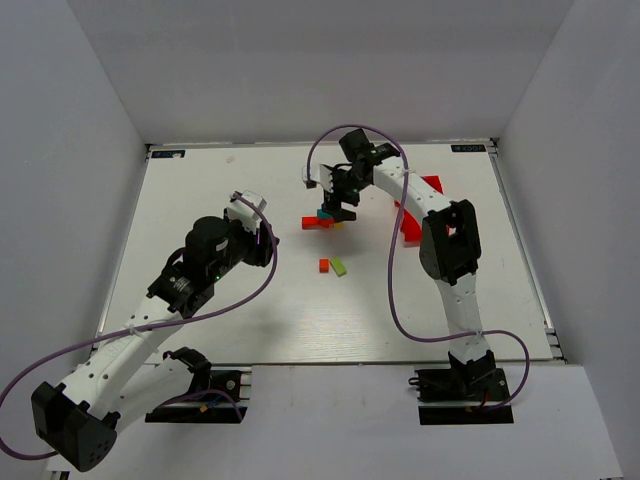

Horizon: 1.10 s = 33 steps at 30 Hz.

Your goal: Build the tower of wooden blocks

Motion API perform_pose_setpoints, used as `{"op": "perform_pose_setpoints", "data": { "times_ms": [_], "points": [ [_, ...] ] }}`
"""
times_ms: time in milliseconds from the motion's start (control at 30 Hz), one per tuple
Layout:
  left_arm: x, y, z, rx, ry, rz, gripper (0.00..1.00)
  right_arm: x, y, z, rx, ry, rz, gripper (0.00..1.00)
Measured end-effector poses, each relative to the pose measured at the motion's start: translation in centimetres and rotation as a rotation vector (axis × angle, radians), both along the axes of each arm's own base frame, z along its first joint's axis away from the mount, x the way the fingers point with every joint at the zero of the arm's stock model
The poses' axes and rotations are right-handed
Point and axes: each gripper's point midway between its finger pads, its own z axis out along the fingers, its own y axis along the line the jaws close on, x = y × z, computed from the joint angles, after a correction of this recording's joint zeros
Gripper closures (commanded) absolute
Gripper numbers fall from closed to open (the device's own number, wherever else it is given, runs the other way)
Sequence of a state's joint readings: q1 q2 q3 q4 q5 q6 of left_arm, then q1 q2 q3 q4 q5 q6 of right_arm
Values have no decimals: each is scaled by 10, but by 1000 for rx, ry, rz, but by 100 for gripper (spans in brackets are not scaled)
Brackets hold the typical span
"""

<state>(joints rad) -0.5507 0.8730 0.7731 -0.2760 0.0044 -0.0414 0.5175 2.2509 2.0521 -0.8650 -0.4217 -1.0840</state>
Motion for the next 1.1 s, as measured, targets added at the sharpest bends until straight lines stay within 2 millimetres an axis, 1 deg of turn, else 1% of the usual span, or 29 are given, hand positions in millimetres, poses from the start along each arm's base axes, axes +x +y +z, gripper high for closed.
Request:
{"op": "perform_pose_setpoints", "data": {
  "times_ms": [167,233,300,333,400,467,500,567,600,633,667,700,733,767,833,933,967,1000,1033,1067,1100],
  "points": [
    [0,0,0,0,-1,0,35,3,2,2,12,-15,-3,10],
    [0,0,1,-2,-3,0,35,-2,-1,5,12,-19,-3,10],
    [-1,0,2,-4,-6,0,35,-11,-8,12,8,-24,-7,10],
    [-1,0,3,-5,-7,0,35,-17,-13,18,7,-32,-9,10],
    [-1,1,3,-6,-9,0,35,-30,-24,37,7,-59,-17,10],
    [-1,1,4,-6,-10,0,35,-44,-36,66,37,-135,-31,10],
    [-1,1,4,-6,-10,0,35,-53,-44,81,53,-172,-42,10],
    [-1,1,4,-6,-10,0,42,-72,-59,111,108,-265,-87,10],
    [-1,1,4,-8,-11,0,64,-77,-65,123,140,-308,-119,10],
    [-1,0,4,-14,-9,-3,79,-83,-70,133,183,-355,-156,11],
    [-1,-1,3,-16,-9,-5,93,-89,-77,137,219,-385,-200,22],
    [-1,-2,2,-15,-6,-9,100,-97,-82,136,244,-390,-233,63],
    [0,-3,0,-11,-2,-13,100,-106,-86,127,258,-363,-261,89],
    [2,-5,-4,-8,8,-18,100,-115,-86,118,273,-303,-295,100],
    [4,-10,-16,4,49,-29,100,-120,-81,97,275,-182,-340,100],
    [8,-20,-45,31,150,-40,100,-130,-73,61,246,24,-409,100],
    [9,-25,-55,38,194,-45,96,-134,-72,51,234,77,-433,100],
    [10,-29,-63,43,229,-49,87,-138,-73,45,227,120,-461,100],
    [11,-34,-72,49,271,-53,68,-142,-73,42,226,152,-485,99],
    [12,-40,-81,53,314,-52,58,-145,-74,41,235,168,-508,93],
    [13,-46,-90,61,349,-54,48,-148,-75,42,250,179,-534,81]
  ]
}}
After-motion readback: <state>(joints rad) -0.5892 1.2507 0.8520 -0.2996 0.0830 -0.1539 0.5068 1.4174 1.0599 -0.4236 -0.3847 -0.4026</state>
